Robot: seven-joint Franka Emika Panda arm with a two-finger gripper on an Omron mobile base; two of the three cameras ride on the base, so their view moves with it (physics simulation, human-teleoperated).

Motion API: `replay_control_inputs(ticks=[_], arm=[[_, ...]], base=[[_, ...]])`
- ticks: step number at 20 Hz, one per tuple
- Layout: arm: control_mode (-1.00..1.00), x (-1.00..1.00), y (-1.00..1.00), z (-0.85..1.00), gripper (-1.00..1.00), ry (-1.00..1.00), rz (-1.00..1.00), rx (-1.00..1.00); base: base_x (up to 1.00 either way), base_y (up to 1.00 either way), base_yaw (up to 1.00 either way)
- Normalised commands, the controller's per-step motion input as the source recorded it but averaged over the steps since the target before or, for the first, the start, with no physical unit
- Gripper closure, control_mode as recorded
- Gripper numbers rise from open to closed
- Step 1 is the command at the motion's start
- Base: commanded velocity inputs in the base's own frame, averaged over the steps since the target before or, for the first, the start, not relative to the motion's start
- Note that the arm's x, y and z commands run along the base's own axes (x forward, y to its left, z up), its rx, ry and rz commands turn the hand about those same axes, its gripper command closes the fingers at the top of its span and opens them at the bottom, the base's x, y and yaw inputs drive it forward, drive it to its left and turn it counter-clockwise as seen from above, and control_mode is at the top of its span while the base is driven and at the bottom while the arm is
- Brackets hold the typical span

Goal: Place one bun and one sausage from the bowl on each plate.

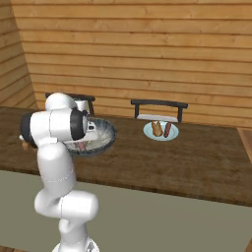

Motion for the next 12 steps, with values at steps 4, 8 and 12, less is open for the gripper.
replay_control_inputs(ticks=[4,8,12], arm=[[-1.00,-0.47,0.00,0.87,1.00,-0.01,-0.05,0.02],[-1.00,-0.43,0.06,0.99,1.00,-0.07,-0.07,0.03],[-1.00,-0.30,0.30,0.85,1.00,-0.20,-0.13,0.04]], base=[[0.00,0.00,0.00],[0.00,0.00,0.00],[0.00,0.00,0.00]])
